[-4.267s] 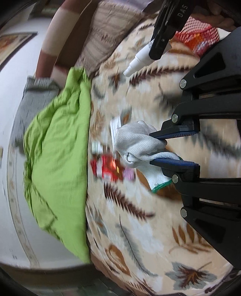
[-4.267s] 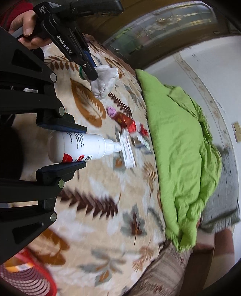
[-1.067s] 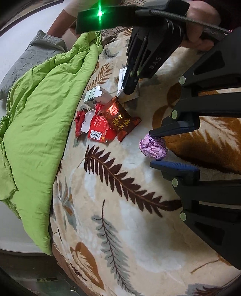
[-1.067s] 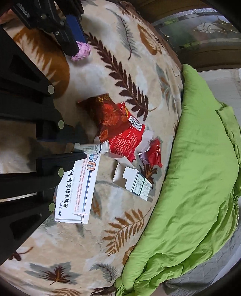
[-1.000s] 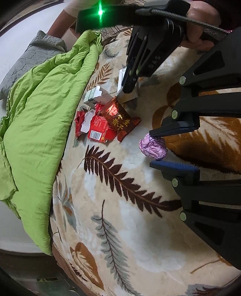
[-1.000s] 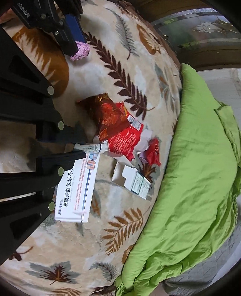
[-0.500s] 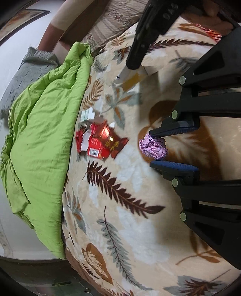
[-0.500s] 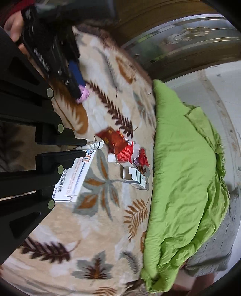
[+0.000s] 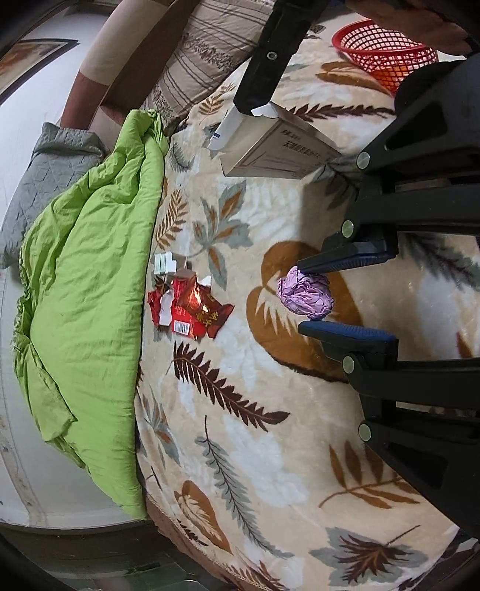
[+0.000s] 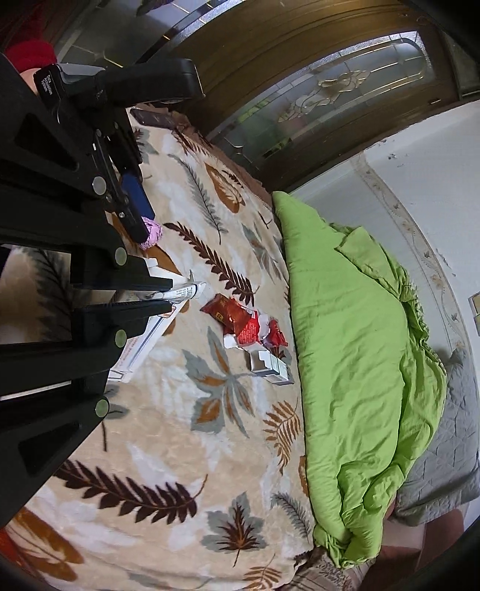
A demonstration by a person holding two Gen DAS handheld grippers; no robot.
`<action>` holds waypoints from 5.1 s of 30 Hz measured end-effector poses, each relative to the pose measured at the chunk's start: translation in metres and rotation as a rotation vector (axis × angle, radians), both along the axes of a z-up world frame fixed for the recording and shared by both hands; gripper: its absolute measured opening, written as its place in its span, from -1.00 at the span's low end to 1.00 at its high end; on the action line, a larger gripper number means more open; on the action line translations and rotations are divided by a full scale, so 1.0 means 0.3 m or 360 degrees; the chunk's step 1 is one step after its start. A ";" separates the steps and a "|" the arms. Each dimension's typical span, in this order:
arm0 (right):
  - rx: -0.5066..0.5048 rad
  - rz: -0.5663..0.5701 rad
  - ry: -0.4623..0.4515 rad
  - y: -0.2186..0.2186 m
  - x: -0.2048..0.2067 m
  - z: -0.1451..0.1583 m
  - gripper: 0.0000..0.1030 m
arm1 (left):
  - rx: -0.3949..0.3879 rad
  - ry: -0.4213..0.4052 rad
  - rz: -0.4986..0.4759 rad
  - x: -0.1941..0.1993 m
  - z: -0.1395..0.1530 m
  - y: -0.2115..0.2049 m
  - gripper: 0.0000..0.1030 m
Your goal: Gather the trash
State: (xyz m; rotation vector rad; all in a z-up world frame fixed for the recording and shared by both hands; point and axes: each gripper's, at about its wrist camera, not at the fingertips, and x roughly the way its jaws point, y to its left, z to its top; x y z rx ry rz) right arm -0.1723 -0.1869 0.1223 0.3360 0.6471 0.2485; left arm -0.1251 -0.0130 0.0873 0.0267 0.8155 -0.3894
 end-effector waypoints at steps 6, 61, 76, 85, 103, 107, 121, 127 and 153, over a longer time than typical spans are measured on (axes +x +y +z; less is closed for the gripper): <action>0.0034 -0.0007 -0.0021 -0.005 -0.058 0.021 -0.88 | 0.0024 -0.0030 -0.0039 -0.054 0.026 -0.031 -0.51; 0.0049 -0.0065 -0.0057 -0.020 -0.150 0.071 -0.88 | 0.0062 -0.0100 -0.0043 -0.117 0.075 -0.048 -0.51; 0.0163 -0.0391 -0.0082 -0.330 -0.396 0.118 -0.89 | -0.0055 -0.0074 -0.0408 -0.211 0.158 -0.304 -0.51; 0.0168 -0.0799 -0.0080 -0.594 -0.706 0.142 -0.89 | -0.0150 0.0041 -0.0947 -0.392 0.211 -0.637 -0.51; 0.0268 -0.1118 0.0069 -0.828 -0.925 0.024 -0.46 | -0.0088 0.0270 -0.1361 -0.584 0.122 -0.971 0.03; 0.0231 -0.1077 0.0047 -0.805 -0.883 0.051 -0.18 | -0.0118 0.0254 -0.1262 -0.532 0.142 -0.901 0.05; 0.0090 -0.0654 0.0166 -0.530 -0.464 0.036 -0.05 | -0.0156 0.0186 -0.0653 -0.177 0.144 -0.445 0.14; -0.0002 -0.0438 0.0235 -0.371 -0.259 0.004 -0.05 | -0.0136 0.0155 -0.0310 0.030 0.122 -0.195 0.16; 0.0060 -0.0298 0.0377 -0.333 0.259 -0.042 0.07 | 0.0242 0.0113 -0.0012 0.630 -0.183 -0.234 -0.09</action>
